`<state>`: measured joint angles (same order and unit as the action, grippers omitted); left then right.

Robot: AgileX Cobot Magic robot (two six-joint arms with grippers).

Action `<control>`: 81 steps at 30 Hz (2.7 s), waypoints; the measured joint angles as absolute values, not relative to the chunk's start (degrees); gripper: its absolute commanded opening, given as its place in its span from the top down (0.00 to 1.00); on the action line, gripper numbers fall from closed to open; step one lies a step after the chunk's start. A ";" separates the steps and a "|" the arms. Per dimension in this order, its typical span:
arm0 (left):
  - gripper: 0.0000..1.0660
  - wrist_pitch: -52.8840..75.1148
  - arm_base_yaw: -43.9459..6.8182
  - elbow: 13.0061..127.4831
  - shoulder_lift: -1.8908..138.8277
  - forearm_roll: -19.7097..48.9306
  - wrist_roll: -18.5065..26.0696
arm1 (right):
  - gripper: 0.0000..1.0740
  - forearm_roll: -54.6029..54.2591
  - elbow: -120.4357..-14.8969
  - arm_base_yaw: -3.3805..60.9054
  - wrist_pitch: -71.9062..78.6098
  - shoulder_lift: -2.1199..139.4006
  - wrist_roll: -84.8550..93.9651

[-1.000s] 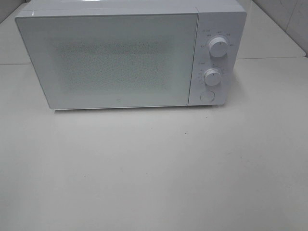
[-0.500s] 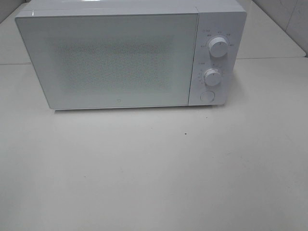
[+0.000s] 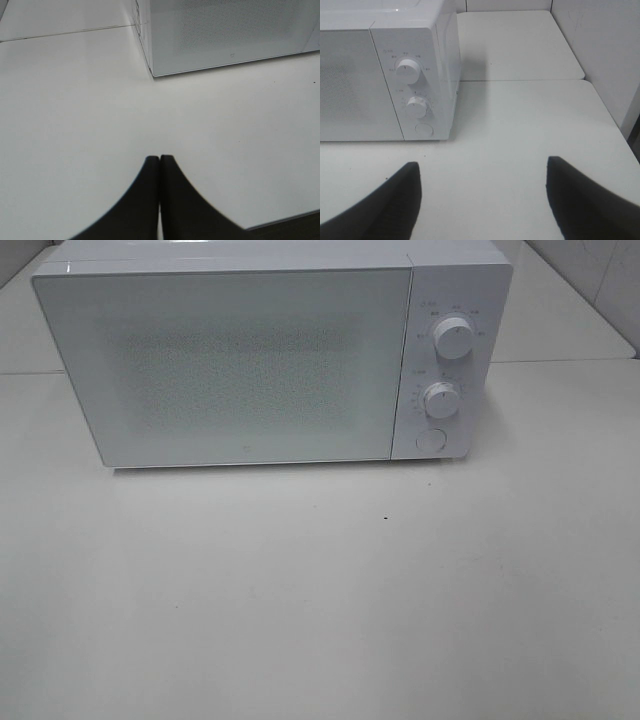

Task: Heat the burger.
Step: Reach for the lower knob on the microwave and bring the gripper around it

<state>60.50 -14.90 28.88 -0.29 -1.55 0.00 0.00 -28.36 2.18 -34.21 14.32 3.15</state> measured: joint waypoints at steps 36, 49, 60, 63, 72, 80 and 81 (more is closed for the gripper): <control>1.00 60.50 -14.90 28.88 -0.29 -1.55 0.00 | 0.38 0.00 -28.19 2.18 17.36 65.43 3.15; 1.00 60.50 -14.90 28.88 -0.29 -1.55 0.00 | 0.38 0.00 -28.25 2.18 41.42 85.20 3.15; 1.00 60.50 -14.90 28.88 -0.29 -1.55 0.00 | 0.39 0.00 -28.19 2.46 49.10 93.68 0.34; 1.00 60.50 -14.90 28.88 -0.29 -1.55 0.00 | 0.39 0.00 -28.19 4.24 49.33 93.79 0.34; 1.00 60.50 -14.90 28.88 -0.29 -1.55 0.00 | 0.39 -6.76 -28.19 12.89 49.62 93.79 4.13; 1.00 60.50 -14.90 28.88 -0.29 -1.55 0.00 | 0.40 -13.35 -28.19 20.91 52.31 93.79 6.88; 1.00 60.50 -14.90 28.88 -0.29 -1.55 0.00 | 0.40 -13.52 -28.19 21.66 52.65 93.79 6.88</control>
